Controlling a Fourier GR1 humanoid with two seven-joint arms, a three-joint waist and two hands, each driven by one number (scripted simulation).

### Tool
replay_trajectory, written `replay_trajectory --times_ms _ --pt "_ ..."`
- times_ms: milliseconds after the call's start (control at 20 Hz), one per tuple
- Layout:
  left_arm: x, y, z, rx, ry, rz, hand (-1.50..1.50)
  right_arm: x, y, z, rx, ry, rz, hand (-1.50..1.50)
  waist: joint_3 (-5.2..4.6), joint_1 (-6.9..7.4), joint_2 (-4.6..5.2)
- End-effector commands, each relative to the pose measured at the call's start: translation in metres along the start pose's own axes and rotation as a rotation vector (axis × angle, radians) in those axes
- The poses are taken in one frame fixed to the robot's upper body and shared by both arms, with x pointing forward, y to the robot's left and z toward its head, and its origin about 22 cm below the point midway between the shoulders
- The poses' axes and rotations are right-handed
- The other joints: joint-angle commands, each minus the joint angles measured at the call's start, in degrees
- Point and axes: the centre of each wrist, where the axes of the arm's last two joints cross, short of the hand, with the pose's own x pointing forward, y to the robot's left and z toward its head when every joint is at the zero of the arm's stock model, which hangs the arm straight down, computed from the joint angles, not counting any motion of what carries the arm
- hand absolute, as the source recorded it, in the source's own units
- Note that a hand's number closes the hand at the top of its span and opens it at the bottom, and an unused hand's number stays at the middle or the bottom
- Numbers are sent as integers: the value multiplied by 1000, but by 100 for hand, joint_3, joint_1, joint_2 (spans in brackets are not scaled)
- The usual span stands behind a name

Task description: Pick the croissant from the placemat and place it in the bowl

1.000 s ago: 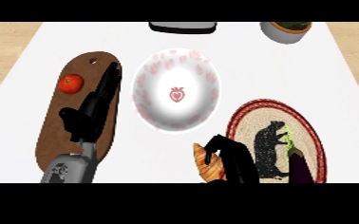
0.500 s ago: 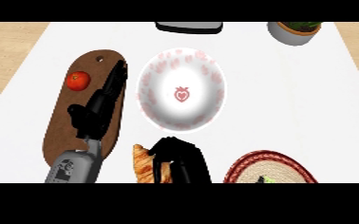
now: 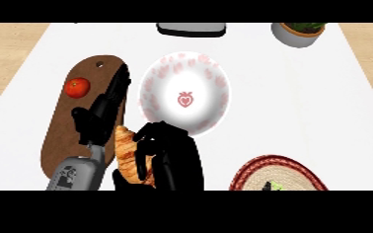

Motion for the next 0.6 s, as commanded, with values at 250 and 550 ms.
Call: replay_trajectory --times_ms 250,550 --pt "-1 -1 0 -9 -10 -4 0 54 -18 -59 -130 96 103 150 -8 71 -27" --pt "8 -7 -10 -11 -14 -2 0 82 -26 -108 -204 173 182 150 -3 85 48"
